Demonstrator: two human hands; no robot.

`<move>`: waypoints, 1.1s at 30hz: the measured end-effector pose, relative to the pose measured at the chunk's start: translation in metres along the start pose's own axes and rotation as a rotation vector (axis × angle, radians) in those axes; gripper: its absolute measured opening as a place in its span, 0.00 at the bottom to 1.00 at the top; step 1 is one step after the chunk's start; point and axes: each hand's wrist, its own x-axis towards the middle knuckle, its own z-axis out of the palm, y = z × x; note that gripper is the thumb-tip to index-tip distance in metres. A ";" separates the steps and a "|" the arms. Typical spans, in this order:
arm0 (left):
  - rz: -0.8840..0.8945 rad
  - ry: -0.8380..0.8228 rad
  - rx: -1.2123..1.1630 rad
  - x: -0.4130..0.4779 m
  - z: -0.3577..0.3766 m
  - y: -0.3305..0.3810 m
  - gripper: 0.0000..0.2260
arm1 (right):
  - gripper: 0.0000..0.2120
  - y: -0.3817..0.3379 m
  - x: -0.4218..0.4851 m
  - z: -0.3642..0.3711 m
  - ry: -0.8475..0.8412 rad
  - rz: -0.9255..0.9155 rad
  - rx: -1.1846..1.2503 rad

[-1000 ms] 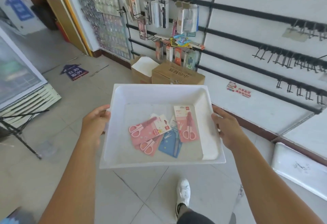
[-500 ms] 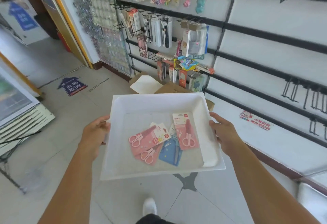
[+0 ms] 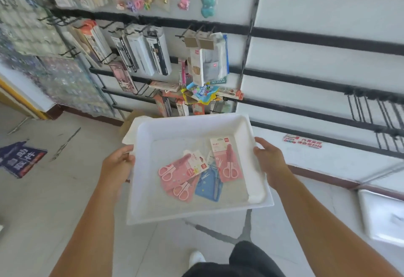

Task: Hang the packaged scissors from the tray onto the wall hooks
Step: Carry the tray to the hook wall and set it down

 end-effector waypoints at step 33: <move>-0.168 -0.446 0.556 0.312 0.223 -0.042 0.24 | 0.27 0.081 0.252 0.092 0.494 0.471 0.128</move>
